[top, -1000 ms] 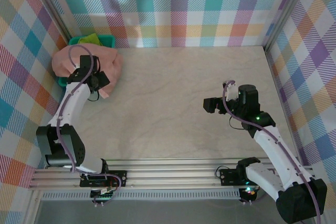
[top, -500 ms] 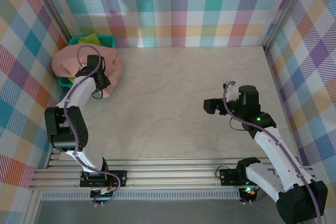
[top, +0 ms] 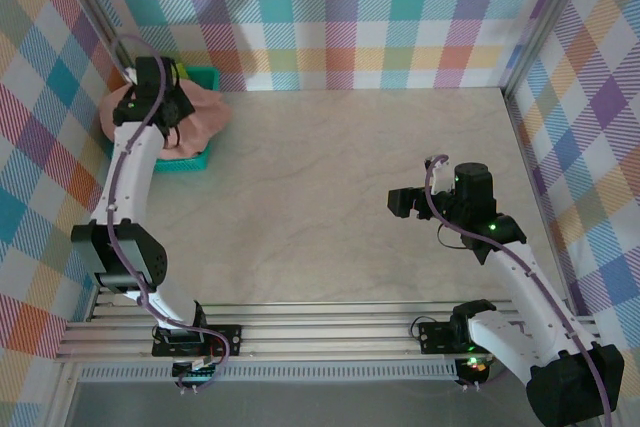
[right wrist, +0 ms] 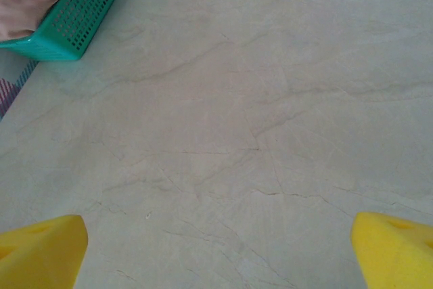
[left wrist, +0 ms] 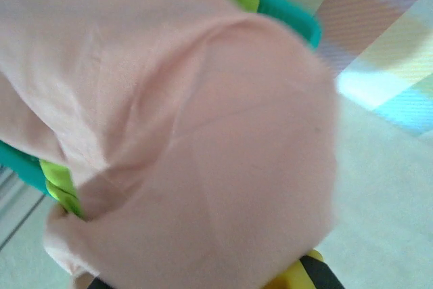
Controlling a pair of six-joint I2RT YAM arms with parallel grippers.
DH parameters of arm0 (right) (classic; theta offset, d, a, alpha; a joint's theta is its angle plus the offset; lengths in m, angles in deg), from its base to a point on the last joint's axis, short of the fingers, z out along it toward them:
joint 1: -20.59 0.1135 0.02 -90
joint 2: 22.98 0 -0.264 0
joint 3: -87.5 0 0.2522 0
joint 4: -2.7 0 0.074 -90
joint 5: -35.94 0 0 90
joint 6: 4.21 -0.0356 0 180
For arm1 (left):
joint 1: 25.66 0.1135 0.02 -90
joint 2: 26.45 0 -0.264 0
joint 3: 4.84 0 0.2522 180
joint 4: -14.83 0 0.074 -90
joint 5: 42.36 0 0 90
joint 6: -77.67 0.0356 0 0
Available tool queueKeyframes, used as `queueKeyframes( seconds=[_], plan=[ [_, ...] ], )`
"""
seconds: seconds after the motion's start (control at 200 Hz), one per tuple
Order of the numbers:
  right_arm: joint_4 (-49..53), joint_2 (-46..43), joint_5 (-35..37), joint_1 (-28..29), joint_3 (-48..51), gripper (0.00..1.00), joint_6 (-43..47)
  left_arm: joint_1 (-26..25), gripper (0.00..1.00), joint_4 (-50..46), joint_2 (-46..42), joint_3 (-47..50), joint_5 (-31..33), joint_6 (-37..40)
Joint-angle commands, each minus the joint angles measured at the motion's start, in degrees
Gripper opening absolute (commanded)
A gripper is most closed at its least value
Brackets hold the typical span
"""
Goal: Fold and stack the shorts
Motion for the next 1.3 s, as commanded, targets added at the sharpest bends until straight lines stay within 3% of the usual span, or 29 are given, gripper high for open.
queueKeyframes(
  seconds=[0.0, 0.465, 0.82, 1.075, 1.295],
  plan=[
    [0.58, -0.75, -0.86, 0.52, -1.95, 0.99, -0.62, 0.29, 0.0, -2.13, -1.67, -9.54, -0.78, 0.54],
    [-0.38, -0.91, -1.23, 0.77, -1.81, 1.0, -1.41, -0.67, 0.0, 3.81, 2.04, -35.24, -14.42, -5.98],
    [-0.83, -1.34, -1.4, 0.81, -1.86, 0.99, -1.93, -4.52, 0.0, 12.88, 2.64, -43.14, -24.58, -11.81],
    [0.28, -3.22, 0.38, 0.78, -2.81, 1.0, -1.7, -17.02, 0.0, 16.0, 5.66, -44.29, -28.97, -13.7],
    [3.53, -6.86, 4.36, 0.81, -4.71, 1.0, 0.31, -29.19, 0.0, 19.2, 14.35, -46.9, -33.27, -16.34]
  ],
)
